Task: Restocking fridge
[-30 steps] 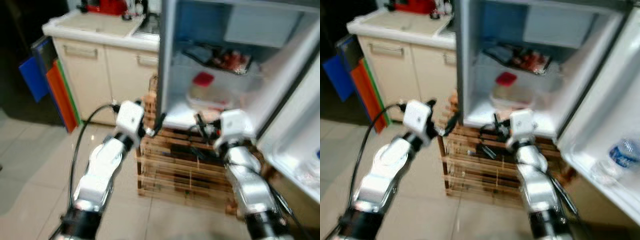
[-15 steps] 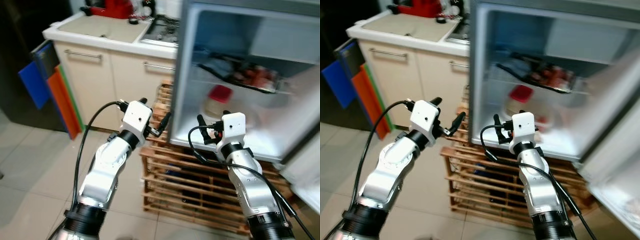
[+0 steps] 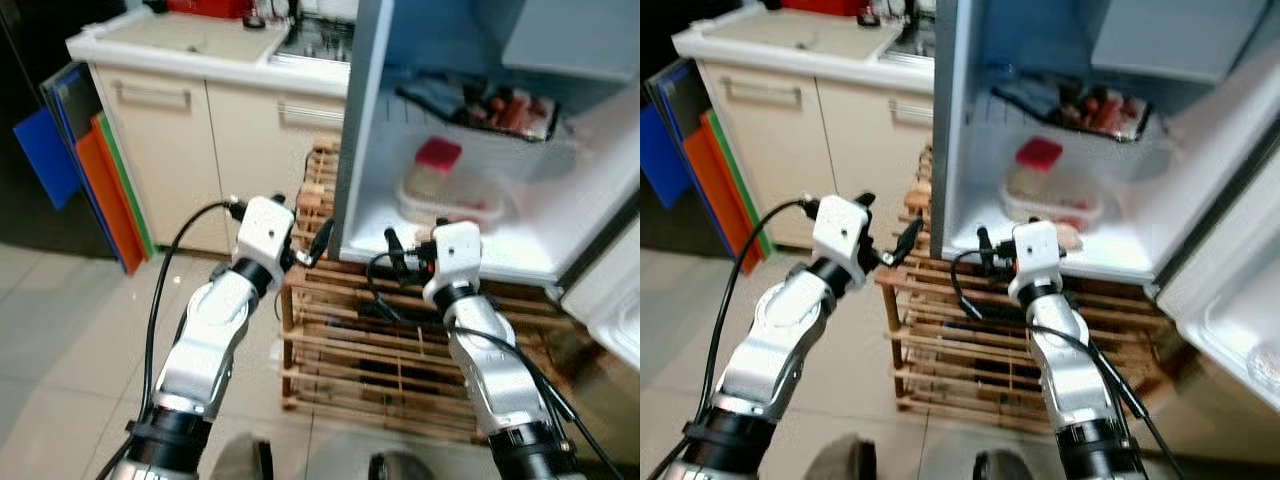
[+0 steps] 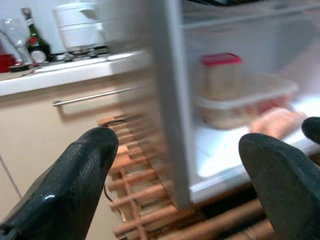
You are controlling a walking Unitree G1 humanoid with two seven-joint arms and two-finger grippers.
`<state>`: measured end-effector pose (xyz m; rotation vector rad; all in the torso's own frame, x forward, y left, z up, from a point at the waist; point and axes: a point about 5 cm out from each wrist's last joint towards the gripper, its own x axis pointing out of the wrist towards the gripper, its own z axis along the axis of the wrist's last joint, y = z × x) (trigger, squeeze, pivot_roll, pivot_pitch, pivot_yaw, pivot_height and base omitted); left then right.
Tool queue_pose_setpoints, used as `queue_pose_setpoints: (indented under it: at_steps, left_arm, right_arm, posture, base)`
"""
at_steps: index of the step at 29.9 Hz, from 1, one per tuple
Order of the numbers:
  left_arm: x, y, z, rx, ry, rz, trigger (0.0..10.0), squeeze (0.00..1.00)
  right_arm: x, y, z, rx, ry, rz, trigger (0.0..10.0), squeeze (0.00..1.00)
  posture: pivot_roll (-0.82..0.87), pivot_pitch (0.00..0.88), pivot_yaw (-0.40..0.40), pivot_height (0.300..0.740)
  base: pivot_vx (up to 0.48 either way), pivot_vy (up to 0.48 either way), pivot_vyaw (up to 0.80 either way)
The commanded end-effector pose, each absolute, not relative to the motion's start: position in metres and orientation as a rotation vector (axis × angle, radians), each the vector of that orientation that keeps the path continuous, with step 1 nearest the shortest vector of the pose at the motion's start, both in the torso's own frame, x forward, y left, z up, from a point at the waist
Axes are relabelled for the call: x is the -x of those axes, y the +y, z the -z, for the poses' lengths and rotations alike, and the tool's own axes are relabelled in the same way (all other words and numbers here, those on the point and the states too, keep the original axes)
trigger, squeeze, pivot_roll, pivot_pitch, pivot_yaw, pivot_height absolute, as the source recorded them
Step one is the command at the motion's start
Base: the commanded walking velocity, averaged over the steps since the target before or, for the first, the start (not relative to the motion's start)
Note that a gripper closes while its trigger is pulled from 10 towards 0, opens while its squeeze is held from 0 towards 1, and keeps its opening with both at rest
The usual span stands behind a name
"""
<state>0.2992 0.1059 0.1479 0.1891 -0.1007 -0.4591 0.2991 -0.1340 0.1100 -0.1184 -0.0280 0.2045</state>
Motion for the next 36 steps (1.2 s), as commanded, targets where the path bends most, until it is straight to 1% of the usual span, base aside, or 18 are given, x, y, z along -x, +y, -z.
queue_pose_setpoints:
  at_steps: [1, 7, 9, 11, 17, 22, 25, 26, 29, 30, 36]
  left_arm:
    - [-0.300, 0.105, -0.150, -0.200, -0.106, 0.454, 10.0, 0.00]
    - [-0.300, 0.105, -0.150, -0.203, -0.104, 0.449, 10.0, 0.00]
    - [-0.300, 0.105, -0.149, -0.172, -0.094, 0.468, 10.0, 0.00]
    - [-0.299, 0.105, -0.150, -0.178, -0.108, 0.480, 10.0, 0.00]
    - [-0.299, 0.104, -0.151, -0.187, -0.118, 0.491, 10.0, 0.00]
    - [-0.300, 0.101, -0.152, -0.188, -0.120, 0.514, 10.0, 0.00]
    - [-0.302, 0.100, -0.156, -0.210, -0.125, 0.507, 10.0, 0.00]
    - [-0.303, 0.100, -0.159, -0.222, -0.136, 0.503, 10.0, 0.00]
    - [-0.303, 0.101, -0.161, -0.231, -0.139, 0.495, 10.0, 0.00]
    - [-0.304, 0.103, -0.163, -0.234, -0.142, 0.486, 10.0, 0.00]
    - [-0.306, 0.107, -0.168, -0.232, -0.147, 0.484, 10.0, 0.00]
  right_arm:
    - [-0.299, -0.137, -0.109, 0.131, -0.023, -0.195, 10.0, 0.00]
    - [-0.299, -0.135, -0.110, 0.129, -0.025, -0.192, 10.0, 0.00]
    - [-0.299, -0.135, -0.110, 0.130, -0.021, -0.187, 10.0, 0.00]
    - [-0.299, -0.134, -0.111, 0.128, -0.023, -0.190, 10.0, 0.00]
    - [-0.300, -0.135, -0.109, 0.113, -0.008, -0.176, 10.0, 0.00]
    - [-0.304, -0.134, -0.117, 0.134, -0.045, -0.173, 10.0, 0.00]
    - [-0.306, -0.134, -0.125, 0.159, -0.073, -0.174, 10.0, 0.00]
    - [-0.306, -0.134, -0.130, 0.163, -0.083, -0.171, 10.0, 0.00]
    - [-0.306, -0.135, -0.136, 0.158, -0.104, -0.166, 10.0, 0.00]
    - [-0.307, -0.135, -0.137, 0.161, -0.102, -0.163, 10.0, 0.00]
    - [-0.305, -0.135, -0.137, 0.145, -0.099, -0.150, 10.0, 0.00]
  posture:
    - [0.01, 0.000, -0.053, 0.642]
    - [0.01, 0.000, -0.053, 0.642]
    - [0.01, 0.000, -0.053, 0.642]
    - [0.01, 0.000, -0.053, 0.642]
    - [0.01, 0.000, -0.051, 0.642]
    - [0.00, 0.000, -0.049, 0.642]
    - [-0.01, 0.031, -0.040, 0.642]
    - [-0.01, 0.058, -0.038, 0.642]
    - [-0.01, 0.071, -0.032, 0.642]
    - [-0.01, 0.088, -0.025, 0.642]
    - [-0.01, 0.105, -0.018, 0.642]
  base:
    - [0.000, 0.000, 0.00]
    - [0.000, 0.000, 0.00]
    - [0.000, 0.000, 0.00]
    - [0.401, 0.000, 0.00]
    - [0.480, 0.000, -0.80]
    - [0.480, 0.000, -0.79]
    - [0.443, 0.000, 0.00]
    - [0.000, 0.000, 0.00]
    - [0.000, 0.000, 0.00]
    - [0.000, 0.000, 0.00]
    - [0.000, 0.000, -0.66]
